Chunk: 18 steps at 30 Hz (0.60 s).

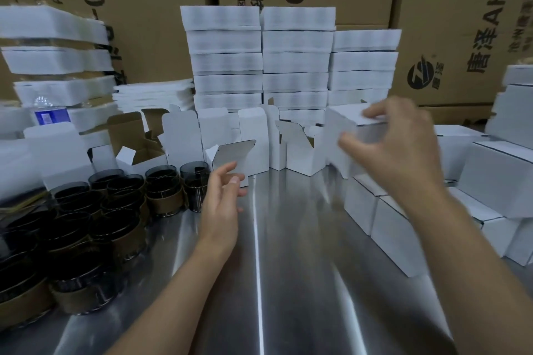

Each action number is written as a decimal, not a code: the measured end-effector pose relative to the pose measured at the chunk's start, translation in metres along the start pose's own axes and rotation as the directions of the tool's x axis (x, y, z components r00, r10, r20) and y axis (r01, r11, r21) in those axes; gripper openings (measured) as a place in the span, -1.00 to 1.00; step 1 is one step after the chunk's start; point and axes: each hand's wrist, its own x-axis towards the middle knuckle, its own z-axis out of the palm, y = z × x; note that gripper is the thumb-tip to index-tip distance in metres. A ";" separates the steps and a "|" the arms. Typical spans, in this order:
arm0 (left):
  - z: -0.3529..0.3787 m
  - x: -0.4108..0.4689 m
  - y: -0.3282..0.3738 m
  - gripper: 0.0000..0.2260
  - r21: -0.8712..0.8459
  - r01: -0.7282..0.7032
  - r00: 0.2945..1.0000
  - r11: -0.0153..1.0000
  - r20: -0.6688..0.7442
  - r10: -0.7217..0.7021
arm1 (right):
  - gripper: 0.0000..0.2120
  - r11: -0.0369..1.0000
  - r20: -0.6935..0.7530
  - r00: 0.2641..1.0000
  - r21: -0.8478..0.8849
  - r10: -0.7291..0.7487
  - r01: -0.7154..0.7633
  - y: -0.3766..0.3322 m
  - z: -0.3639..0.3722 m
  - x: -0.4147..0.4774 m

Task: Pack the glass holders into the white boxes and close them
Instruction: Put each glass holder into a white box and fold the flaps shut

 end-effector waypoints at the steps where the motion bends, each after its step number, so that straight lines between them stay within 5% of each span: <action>1: 0.000 0.000 0.000 -0.74 0.014 0.002 1.000 1.000 0.011 -0.002 | -0.68 0.997 -0.015 0.998 -0.045 0.056 -0.057 0.009 -0.009 0.006; 10: 0.002 -0.004 0.000 -0.74 0.082 -0.005 0.998 0.997 0.067 0.000 | -0.64 0.850 0.113 0.911 -0.420 0.397 -0.318 0.039 -0.027 0.010; 14: 0.003 -0.005 -0.002 -0.75 0.115 -0.004 0.997 0.993 0.076 -0.005 | -0.70 0.788 0.034 0.990 -0.609 0.137 -0.089 0.026 -0.010 0.007; 16: 0.004 -0.006 -0.003 -0.76 0.136 0.001 0.997 0.991 0.080 -0.012 | -0.70 0.886 0.076 0.997 -0.462 -0.009 0.043 0.011 0.009 0.007; 18: 0.004 -0.007 -0.004 -0.74 0.147 0.009 0.996 0.989 0.086 -0.022 | -0.69 0.955 0.220 0.975 -0.293 0.024 0.042 -0.003 0.034 0.016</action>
